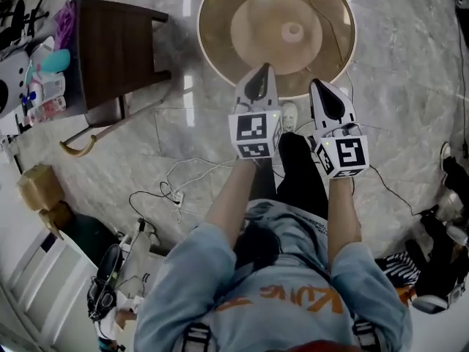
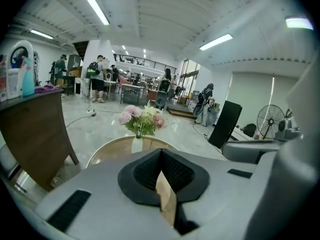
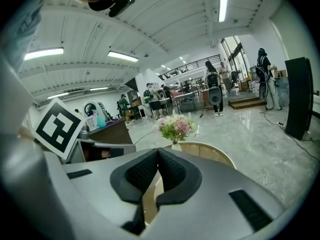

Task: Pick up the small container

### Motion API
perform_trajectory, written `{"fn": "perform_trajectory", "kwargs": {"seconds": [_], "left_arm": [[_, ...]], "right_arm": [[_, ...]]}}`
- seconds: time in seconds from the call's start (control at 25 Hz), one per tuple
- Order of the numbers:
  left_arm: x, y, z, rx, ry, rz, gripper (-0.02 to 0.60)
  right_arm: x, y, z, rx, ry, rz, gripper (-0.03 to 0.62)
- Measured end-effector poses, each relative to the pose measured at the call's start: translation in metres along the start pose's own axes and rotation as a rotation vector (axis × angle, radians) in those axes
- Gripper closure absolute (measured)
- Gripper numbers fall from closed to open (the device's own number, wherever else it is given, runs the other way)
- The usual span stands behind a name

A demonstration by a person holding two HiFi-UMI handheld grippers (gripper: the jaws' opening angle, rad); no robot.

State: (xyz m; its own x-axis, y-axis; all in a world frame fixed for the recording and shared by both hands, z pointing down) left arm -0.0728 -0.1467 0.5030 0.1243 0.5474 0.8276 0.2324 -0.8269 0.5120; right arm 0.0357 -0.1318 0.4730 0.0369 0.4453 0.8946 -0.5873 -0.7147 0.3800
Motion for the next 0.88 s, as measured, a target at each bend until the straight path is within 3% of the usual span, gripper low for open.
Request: {"fn": "perform_trajectory", "kwargs": {"seconds": [0.36, 0.56, 0.88], "left_arm": [[0.055, 0.067, -0.024, 0.048, 0.008, -0.065, 0.558], [0.078, 0.098, -0.027, 0.084, 0.017, -0.087, 0.558], [0.100, 0.116, -0.037, 0.117, 0.030, -0.127, 0.558]], "right_arm": [[0.089, 0.068, 0.035, 0.073, 0.059, -0.069, 0.582], [0.104, 0.105, 0.052, 0.082, 0.032, -0.043, 0.580], [0.118, 0.153, 0.069, 0.068, -0.002, -0.060, 0.514]]}}
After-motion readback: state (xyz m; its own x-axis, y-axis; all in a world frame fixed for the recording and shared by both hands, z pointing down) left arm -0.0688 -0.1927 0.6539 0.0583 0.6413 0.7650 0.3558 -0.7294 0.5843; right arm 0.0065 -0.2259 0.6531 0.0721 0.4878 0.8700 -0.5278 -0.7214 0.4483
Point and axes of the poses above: the fingertips, and each gripper's own axes: y forward along the fingers, z to its right, x out of its underside, the point moved 1 cm from there along -y, backward along the fingers, and after that the axes turned 1 degree about x, right-handed, at the moved point
